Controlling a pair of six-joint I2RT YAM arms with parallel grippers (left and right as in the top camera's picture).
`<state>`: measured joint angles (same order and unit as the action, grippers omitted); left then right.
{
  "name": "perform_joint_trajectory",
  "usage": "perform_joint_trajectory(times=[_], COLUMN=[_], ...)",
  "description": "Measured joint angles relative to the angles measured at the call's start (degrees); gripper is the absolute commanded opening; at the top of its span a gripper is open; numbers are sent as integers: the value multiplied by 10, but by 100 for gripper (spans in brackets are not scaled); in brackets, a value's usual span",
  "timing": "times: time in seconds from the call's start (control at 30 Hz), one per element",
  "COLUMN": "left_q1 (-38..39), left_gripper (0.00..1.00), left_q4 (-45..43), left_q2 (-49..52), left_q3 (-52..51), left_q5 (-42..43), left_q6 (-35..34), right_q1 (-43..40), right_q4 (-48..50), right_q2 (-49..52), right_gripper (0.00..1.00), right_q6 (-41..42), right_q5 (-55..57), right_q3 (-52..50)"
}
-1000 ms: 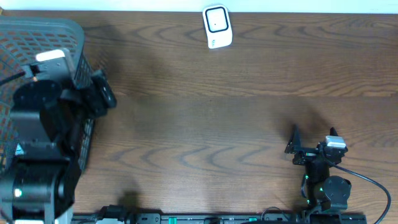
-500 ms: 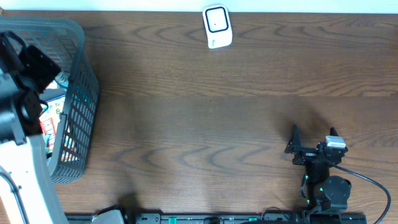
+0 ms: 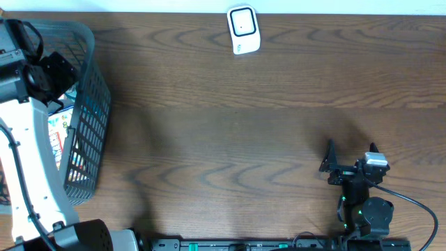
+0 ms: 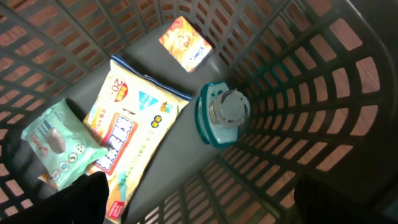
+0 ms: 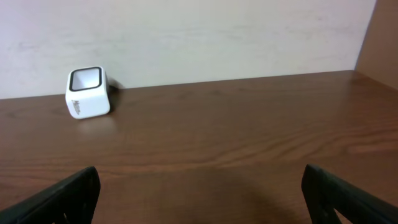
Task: Scan the item barcode
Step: 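Reach the left gripper into the basket and grasp the teal bottle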
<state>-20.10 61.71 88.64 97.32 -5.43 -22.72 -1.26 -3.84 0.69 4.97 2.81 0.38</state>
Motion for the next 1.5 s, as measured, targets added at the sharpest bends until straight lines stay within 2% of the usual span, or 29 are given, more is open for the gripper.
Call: perform_joint_trajectory(times=[0.27, 0.67, 1.0, 1.23, 1.27, 1.3, 1.33, 1.4, 1.47, 1.5], left_q1=[-3, -21, -21, -23, -23, -23, -23, -23, -23, -23], left_gripper=[96, 96, 96, 95, 88, 69, 61, 56, 41, 30], left_q4=[-22, -64, -72, -81, -78, -77, -78, -79, -79, -80], left_q2=[13, 142, 171, 228, 228, 232, 234, 234, 234, 234], left_q3=[0, 1, 1, 7, 9, 9, 11, 11, 11, 11], left_q5=[4, 30, 41, 71, 75, 79, 81, 83, 86, 89], left_q6=[0, 9, 18, 20, 20, 20, 21, 21, 23, 22], right_q1=[0, 0, 0, 0, 0, 0, 0, 0, 0, 0], right_q4=[0, 0, 0, 0, 0, 0, 0, 0, 0, 0], right_q2=[0, 0, 0, 0, 0, 0, 0, 0, 0, 0], right_gripper=[99, 99, 99, 99, 99, 99, 99, 99, 99, 99], right_q6=[0, 0, 0, 0, 0, 0, 0, 0, 0, 0], right_q5=[0, 0, 0, 0, 0, 0, 0, 0, 0, 0], right_q3=[0, 0, 0, 0, 0, 0, 0, 0, 0, 0])
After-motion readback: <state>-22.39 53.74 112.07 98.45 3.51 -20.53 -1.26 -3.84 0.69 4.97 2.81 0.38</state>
